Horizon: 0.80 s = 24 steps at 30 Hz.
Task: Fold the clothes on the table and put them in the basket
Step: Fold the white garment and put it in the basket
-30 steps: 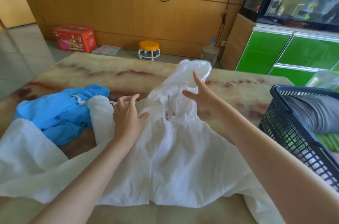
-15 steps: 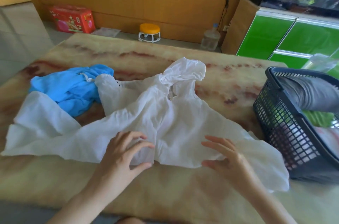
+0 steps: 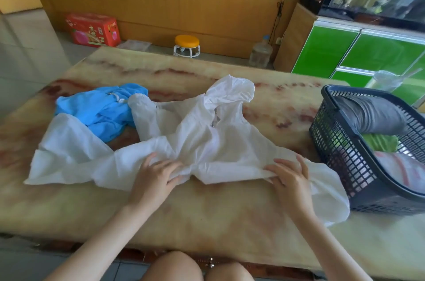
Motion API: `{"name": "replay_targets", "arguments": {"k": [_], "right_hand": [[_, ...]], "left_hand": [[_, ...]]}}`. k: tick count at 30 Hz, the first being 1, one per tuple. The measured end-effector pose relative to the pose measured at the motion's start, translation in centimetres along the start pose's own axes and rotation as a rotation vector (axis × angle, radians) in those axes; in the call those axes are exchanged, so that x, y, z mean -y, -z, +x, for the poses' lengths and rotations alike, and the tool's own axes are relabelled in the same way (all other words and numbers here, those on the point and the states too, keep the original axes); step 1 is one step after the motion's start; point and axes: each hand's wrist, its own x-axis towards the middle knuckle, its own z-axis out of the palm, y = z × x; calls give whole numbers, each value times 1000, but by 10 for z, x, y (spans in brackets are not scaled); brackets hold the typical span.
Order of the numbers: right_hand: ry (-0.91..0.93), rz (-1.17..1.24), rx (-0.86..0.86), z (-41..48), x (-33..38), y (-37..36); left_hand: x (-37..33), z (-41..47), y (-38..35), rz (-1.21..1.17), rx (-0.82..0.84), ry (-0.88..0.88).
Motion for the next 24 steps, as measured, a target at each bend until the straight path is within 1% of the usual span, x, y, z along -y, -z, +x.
{"name": "replay_targets", "arguments": {"k": [2, 3, 6, 8, 9, 10, 12, 13, 14, 16, 17, 18, 19, 20, 22, 24], "right_hand": [[-145, 103, -21, 14, 7, 18], [-185, 151, -35, 23, 12, 29], [-194, 203, -128, 60, 25, 60], [-148, 151, -154, 93, 26, 64], [-130, 74, -116, 109, 23, 59], [-135, -12, -35, 120, 20, 51], [-210, -143, 147, 130, 15, 33], [-234, -166, 177, 129, 16, 26], [-217, -166, 143, 126, 18, 20], [-78, -80, 7, 108, 30, 13], [1, 12, -25, 96, 38, 11], [72, 102, -29, 82, 45, 7], [137, 147, -13, 68, 50, 2], [191, 145, 7, 54, 52, -4], [282, 73, 71, 30, 51, -18], [343, -28, 149, 16, 43, -31]], "left_hand": [[-6, 7, 15, -101, -63, 83], [-10, 12, 25, -166, -108, 111], [-23, 39, 53, -303, -244, 122], [-26, 59, 61, -288, -315, 87], [-26, 69, 60, -240, -318, 73], [-22, 77, 54, -171, -307, 77], [-14, 82, 40, -48, -259, 152], [-14, 80, 35, -48, -275, 157], [-14, 74, 30, -71, -318, 116], [-24, 53, 23, -128, -397, -76], [-29, 40, 18, -164, -376, -184], [-32, 27, 12, -189, -320, -275], [-30, 17, 3, -180, -258, -339], [-25, 9, -7, -123, -203, -373], [-12, 4, -22, 29, -94, -360], [-3, 10, -26, 121, 34, -306]]}}
